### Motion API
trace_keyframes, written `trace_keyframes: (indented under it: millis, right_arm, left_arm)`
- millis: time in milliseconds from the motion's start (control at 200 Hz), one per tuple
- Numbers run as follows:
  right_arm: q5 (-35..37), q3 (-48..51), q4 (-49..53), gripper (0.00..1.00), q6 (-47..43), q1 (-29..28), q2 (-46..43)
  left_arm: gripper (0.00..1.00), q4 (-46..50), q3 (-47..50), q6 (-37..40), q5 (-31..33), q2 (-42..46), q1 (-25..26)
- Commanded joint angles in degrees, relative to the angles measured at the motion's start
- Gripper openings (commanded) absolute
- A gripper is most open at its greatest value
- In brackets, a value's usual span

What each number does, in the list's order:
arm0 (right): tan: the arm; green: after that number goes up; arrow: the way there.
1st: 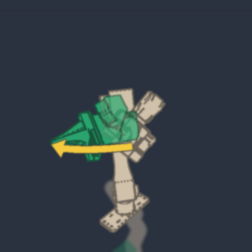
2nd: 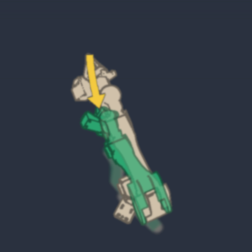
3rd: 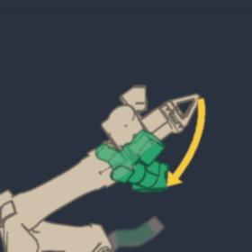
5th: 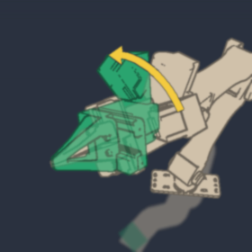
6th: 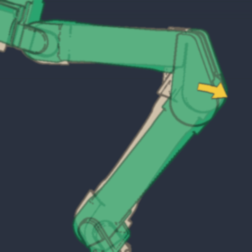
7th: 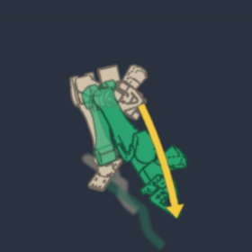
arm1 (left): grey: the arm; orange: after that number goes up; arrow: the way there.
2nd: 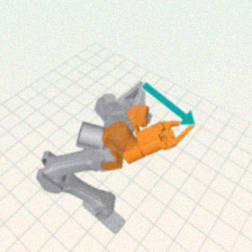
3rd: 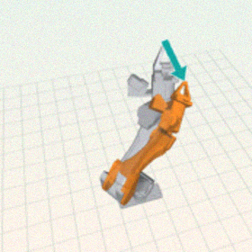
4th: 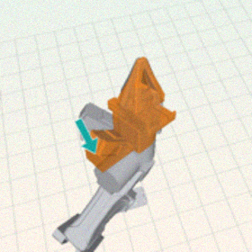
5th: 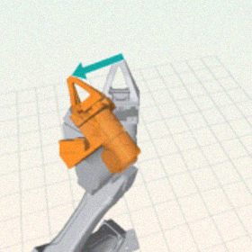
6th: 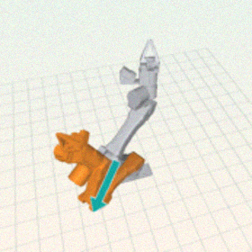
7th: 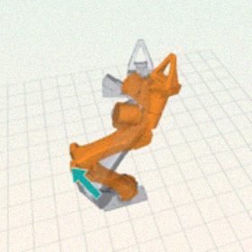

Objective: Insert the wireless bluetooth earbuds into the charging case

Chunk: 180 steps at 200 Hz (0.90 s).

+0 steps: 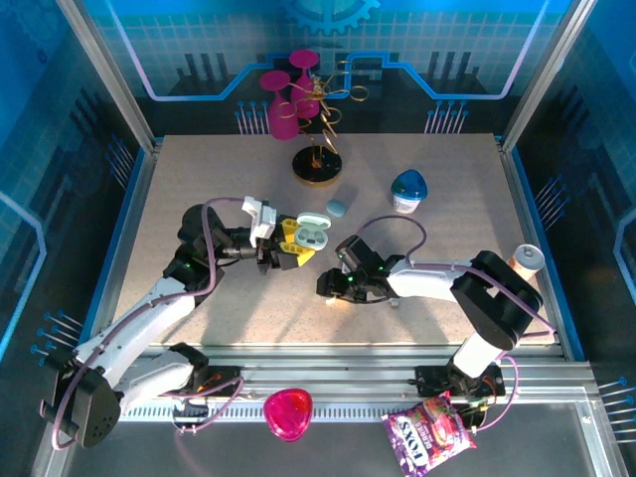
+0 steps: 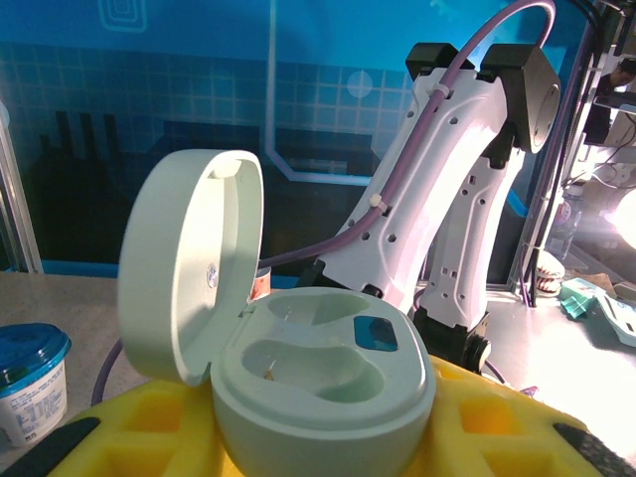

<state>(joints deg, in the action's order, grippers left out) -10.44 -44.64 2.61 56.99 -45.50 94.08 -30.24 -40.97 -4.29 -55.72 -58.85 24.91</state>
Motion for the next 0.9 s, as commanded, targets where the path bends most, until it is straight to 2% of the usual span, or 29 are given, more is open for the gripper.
trace_keyframes:
  millis: [0,805,896]
  right_arm:
    - [-2.1,-0.2,-2.17,0.53,0.32,-1.02,1.17]
    - [-5.88,-1.18,-3.58,0.5,-0.06,-1.52,4.19]
    - [-6.04,-1.5,-3.31,0.47,-0.3,-1.52,4.48]
  left_arm:
    - [0.32,-0.17,0.91,1.59,0.44,1.02,-0.45]
    - [0.32,0.36,1.32,2.18,0.89,1.54,-0.4]
    - [0.32,0.36,1.42,2.27,0.97,1.63,-0.47]
